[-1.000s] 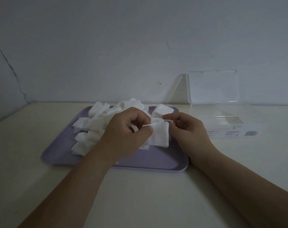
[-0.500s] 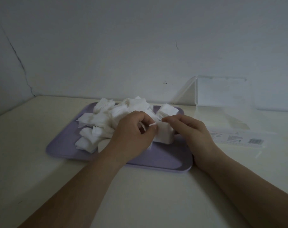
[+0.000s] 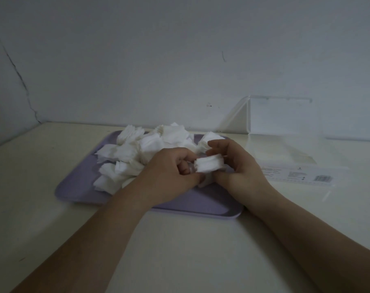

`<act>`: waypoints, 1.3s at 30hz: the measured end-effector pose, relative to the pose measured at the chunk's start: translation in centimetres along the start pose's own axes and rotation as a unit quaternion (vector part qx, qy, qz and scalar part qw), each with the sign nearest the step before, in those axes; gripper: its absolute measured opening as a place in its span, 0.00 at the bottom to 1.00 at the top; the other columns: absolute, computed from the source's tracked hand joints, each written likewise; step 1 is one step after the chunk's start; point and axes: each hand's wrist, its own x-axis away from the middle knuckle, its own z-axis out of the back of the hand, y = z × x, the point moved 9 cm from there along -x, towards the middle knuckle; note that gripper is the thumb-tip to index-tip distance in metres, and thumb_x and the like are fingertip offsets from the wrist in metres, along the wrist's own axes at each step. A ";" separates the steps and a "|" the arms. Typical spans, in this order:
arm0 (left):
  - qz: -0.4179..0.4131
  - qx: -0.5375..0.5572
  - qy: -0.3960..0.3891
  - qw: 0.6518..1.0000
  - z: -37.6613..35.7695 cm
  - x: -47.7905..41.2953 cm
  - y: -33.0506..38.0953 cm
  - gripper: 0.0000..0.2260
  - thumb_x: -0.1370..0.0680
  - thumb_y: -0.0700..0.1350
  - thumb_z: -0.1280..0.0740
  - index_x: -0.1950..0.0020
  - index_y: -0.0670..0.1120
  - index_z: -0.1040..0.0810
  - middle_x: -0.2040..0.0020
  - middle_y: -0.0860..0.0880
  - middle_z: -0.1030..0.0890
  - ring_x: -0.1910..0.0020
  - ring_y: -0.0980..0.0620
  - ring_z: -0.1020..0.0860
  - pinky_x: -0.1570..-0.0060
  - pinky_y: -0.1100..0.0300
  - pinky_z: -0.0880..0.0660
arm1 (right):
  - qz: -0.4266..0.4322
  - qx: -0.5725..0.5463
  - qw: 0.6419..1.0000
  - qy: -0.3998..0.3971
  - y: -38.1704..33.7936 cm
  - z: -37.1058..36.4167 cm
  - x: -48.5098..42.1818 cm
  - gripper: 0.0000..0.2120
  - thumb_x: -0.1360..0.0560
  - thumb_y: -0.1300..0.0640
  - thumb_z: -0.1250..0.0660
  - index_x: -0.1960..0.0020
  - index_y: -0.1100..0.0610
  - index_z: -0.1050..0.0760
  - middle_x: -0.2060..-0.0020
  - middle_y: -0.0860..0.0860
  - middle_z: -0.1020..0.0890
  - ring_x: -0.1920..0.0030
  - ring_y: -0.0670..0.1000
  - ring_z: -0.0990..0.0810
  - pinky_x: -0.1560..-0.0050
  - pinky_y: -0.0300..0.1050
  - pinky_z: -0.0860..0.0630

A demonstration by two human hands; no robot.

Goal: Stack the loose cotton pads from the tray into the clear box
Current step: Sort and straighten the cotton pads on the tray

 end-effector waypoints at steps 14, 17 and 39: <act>0.002 -0.046 -0.007 0.999 0.3 -0.1 0.0 0.14 0.25 0.40 0.30 0.43 0.54 0.20 0.64 0.54 0.22 0.71 0.61 0.27 0.64 0.67 0.27 | 0.053 0.188 0.981 -0.019 -1.3 -1.6 0.9 0.25 0.26 0.59 0.39 0.28 0.55 0.26 0.34 0.52 0.21 0.33 0.54 0.25 0.28 0.51 0.32; 0.004 -0.162 -0.004 0.987 2.1 0.0 -0.6 0.15 0.26 0.38 0.29 0.41 0.51 0.19 0.56 0.54 0.20 0.64 0.63 0.25 0.60 0.72 0.30 | 0.037 0.178 0.982 0.047 -1.0 -0.2 0.8 0.21 0.25 0.63 0.32 0.33 0.54 0.22 0.40 0.52 0.18 0.40 0.51 0.21 0.42 0.31 0.33; 0.121 -0.172 -0.022 0.977 2.7 0.7 -1.8 0.25 0.26 0.56 0.26 0.31 0.55 0.26 0.51 0.58 0.22 0.55 0.59 0.23 0.59 0.65 0.30 | -0.023 0.174 0.983 0.053 0.5 0.8 0.1 0.20 0.25 0.56 0.29 0.33 0.50 0.23 0.46 0.44 0.17 0.50 0.44 0.22 0.58 0.27 0.33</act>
